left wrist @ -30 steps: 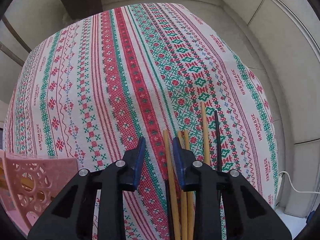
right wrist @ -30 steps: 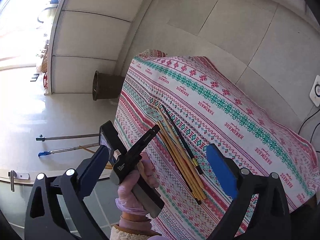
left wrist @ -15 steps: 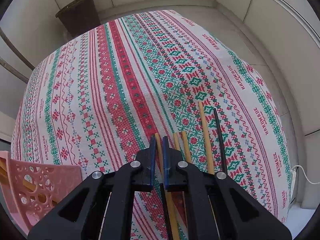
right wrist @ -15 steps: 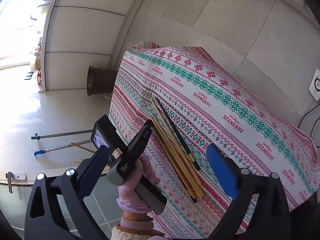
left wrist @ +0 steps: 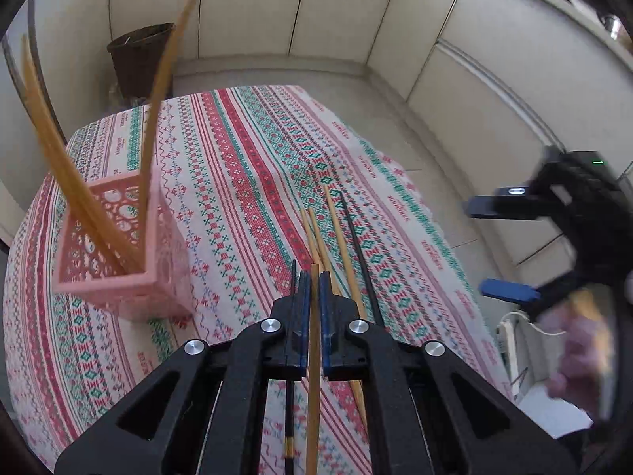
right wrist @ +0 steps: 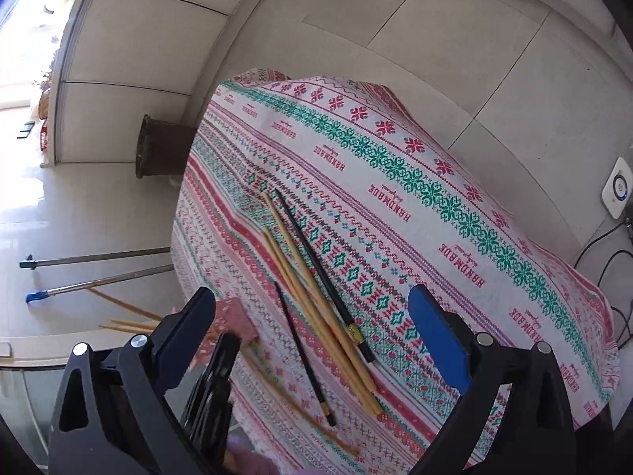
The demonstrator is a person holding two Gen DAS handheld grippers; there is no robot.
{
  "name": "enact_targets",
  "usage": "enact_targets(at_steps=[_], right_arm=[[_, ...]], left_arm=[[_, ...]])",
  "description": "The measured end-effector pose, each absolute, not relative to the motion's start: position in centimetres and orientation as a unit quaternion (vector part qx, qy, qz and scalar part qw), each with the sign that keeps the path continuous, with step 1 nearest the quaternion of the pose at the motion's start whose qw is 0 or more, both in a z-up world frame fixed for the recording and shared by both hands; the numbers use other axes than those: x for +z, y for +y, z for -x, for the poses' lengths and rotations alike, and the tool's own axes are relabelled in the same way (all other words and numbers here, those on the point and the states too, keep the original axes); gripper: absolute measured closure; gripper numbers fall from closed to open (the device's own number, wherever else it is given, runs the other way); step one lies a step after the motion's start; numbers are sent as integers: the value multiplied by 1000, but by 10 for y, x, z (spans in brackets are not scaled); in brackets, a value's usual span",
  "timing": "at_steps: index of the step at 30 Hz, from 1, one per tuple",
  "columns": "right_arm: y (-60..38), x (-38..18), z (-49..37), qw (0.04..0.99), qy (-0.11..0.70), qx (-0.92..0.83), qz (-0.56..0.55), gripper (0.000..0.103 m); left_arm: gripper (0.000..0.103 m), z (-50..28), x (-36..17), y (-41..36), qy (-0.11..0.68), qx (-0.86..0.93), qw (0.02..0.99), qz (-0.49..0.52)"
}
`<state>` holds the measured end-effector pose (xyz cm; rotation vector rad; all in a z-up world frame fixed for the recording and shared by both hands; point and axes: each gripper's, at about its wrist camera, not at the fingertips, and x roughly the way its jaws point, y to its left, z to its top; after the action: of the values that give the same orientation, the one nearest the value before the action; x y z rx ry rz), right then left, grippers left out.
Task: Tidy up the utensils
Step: 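Close the right tool on a chopstick while the left tool holds its chopstick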
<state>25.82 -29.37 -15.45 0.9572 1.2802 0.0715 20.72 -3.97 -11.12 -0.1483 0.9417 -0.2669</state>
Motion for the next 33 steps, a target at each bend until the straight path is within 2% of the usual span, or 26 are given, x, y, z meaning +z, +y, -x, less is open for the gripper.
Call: enact_targets(at_steps=[9,11,13,19,21,30,32,33], right_arm=[[-263,-193,-303,722,590,22,-361,9],[-251,-188,-315,744,581,28,-329,15],[-239,-185,-325,762,578,29,-291,30],[-217,-183,-345,793,572,13,-210,48],[-212,-183,-349,799,573,9,-184,52],[-167,-188,-348,830,556,-21,-39,52],[-156,-189,-344,843,538,-13,-5,62],[-153,-189,-343,844,536,-9,-5,71]], left_arm=[[99,-126,-67,4,386,-230,887,110],[99,-121,-62,9,379,-233,888,116],[99,-116,-59,13,375,-234,888,123],[99,-113,-46,21,364,-245,890,123],[99,-113,-45,22,361,-246,891,125],[98,-112,-42,30,359,-239,893,130],[98,-112,-43,31,361,-235,893,130],[98,-112,-43,32,361,-233,893,131]])
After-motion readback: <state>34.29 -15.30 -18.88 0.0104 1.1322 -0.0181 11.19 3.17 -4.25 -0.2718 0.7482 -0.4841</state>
